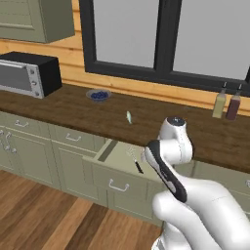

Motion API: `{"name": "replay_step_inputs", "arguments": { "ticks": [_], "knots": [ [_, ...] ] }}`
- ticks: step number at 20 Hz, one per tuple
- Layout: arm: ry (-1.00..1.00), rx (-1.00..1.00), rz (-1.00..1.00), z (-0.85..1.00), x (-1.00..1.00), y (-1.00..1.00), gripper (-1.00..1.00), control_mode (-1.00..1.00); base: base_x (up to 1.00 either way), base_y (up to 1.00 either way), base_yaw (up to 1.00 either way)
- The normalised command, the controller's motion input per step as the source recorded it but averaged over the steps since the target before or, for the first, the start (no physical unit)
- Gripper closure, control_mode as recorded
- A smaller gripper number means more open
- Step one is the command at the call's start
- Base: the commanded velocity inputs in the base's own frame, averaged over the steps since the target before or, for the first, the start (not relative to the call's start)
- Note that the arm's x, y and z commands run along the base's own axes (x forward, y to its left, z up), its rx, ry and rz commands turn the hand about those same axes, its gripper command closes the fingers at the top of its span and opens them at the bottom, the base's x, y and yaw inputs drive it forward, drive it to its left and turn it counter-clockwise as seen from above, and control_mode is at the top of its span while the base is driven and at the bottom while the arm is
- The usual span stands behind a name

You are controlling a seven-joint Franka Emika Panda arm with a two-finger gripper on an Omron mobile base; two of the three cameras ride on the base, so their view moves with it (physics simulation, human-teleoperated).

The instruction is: Pick the whisk from the drawer and place it on the counter.

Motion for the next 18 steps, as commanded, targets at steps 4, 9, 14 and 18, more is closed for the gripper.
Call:
{"name": "replay_step_inputs", "arguments": {
  "ticks": [4,9,14,18],
  "knots": [
    [0.16,0.0,-0.23,-0.42,0.83,0.81,-1.0,-1.0,0.0,0.0,0.0],
    [0.25,0.01,-0.25,-0.27,0.68,0.54,-1.0,-1.0,0.0,0.0,0.0],
    [0.13,0.07,-0.1,-0.01,0.69,0.02,-1.0,-1.0,0.0,0.0,0.0],
    [0.01,0.02,-0.03,-0.13,0.46,0.0,-1.0,-1.0,0.0,0.0,0.0]
  ]
}}
